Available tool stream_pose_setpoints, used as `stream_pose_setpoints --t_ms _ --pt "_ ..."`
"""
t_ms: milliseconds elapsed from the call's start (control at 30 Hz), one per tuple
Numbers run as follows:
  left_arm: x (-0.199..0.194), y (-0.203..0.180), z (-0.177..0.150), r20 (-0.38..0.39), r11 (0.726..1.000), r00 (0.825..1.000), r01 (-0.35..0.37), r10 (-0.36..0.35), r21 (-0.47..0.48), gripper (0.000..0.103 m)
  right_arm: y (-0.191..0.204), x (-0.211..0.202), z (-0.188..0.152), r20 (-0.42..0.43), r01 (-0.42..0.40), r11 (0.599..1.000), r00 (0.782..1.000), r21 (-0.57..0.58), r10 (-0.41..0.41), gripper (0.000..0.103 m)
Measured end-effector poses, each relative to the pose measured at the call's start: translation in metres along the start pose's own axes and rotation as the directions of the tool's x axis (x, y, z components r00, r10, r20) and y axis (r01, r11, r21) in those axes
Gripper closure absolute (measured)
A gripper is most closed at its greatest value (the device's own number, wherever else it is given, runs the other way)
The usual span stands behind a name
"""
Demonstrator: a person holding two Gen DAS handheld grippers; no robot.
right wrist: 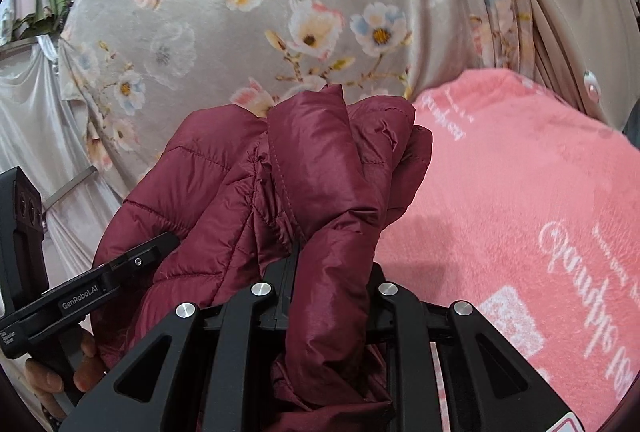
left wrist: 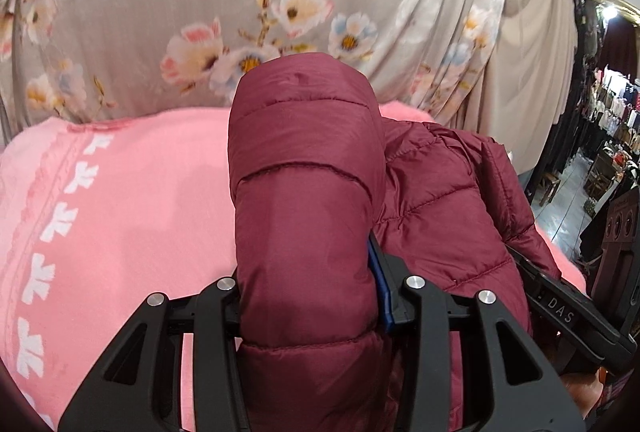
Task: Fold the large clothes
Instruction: 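Lift the jacket bundle with both tools and hold it up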
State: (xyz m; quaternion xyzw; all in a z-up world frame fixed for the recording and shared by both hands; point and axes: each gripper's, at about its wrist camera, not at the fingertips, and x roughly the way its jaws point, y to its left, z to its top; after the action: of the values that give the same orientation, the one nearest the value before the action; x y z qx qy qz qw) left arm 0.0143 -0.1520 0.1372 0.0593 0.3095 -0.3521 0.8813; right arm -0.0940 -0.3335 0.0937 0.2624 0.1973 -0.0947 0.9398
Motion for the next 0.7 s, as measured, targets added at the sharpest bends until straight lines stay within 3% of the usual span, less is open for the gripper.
stream_pose_setpoints --t_ms 267,500,700 --pt "-0.059 0.008 0.015 0.152 0.999 0.988 0.036 -0.04 0.033 0.063 0.042 -0.042 0.018 0.126 -0.039 0.996 0.991 -0.084 0.05 0.084" --pt "-0.105 0.03 0.035 0.298 0.998 0.954 0.022 -0.041 0.066 0.063 0.095 -0.056 0.044 0.212 -0.095 0.977 0.968 -0.191 0.135 0.084" --pt "-0.141 0.063 0.058 0.408 0.996 0.913 -0.025 -0.01 0.081 0.063 0.143 -0.051 0.065 0.256 -0.151 0.95 0.94 -0.273 0.223 0.084"
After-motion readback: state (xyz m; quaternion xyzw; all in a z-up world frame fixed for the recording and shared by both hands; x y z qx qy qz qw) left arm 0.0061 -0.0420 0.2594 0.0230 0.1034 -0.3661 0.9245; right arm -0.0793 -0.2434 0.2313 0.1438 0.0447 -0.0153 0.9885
